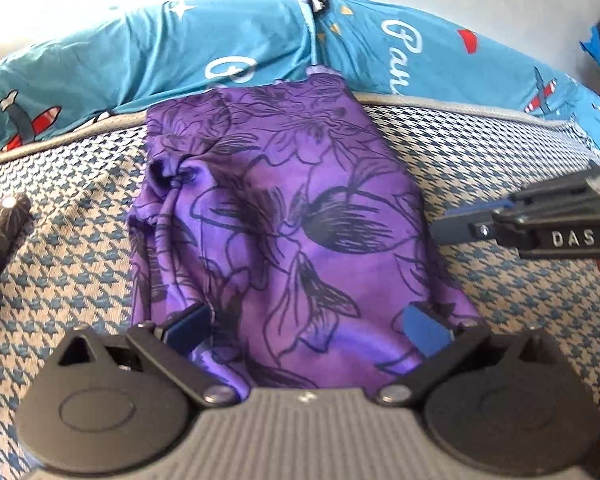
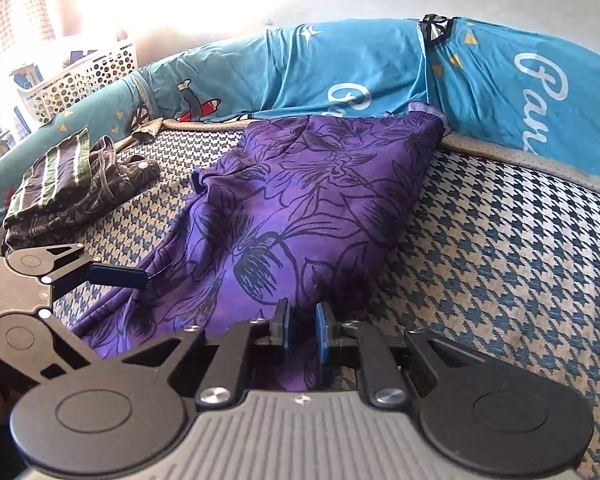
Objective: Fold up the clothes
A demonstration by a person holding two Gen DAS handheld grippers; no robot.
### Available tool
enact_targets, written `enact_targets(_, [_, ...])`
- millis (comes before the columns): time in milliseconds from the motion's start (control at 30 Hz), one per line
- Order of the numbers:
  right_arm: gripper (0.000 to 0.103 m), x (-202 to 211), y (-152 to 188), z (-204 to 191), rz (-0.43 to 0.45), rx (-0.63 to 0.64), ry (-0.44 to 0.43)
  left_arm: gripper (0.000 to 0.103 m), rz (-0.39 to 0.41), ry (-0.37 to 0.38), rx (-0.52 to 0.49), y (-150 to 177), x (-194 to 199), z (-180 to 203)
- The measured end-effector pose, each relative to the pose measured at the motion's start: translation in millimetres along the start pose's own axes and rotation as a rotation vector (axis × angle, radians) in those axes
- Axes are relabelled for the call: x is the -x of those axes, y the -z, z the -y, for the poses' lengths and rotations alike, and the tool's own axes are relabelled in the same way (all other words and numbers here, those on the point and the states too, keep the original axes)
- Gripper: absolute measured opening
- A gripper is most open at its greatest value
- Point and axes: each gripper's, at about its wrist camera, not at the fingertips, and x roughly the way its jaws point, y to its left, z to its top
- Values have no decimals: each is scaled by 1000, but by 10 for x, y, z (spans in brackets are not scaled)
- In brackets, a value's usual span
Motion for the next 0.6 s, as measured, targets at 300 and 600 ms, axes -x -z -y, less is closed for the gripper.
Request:
enact_targets(300, [14, -237, -102, -26, -13, -51, -39, 103, 11, -99, 132, -186, -229, -222])
enact_targets(600, [4, -487, -85, 215, -107, -153, 95, 103, -42, -265, 231, -147, -422, -551])
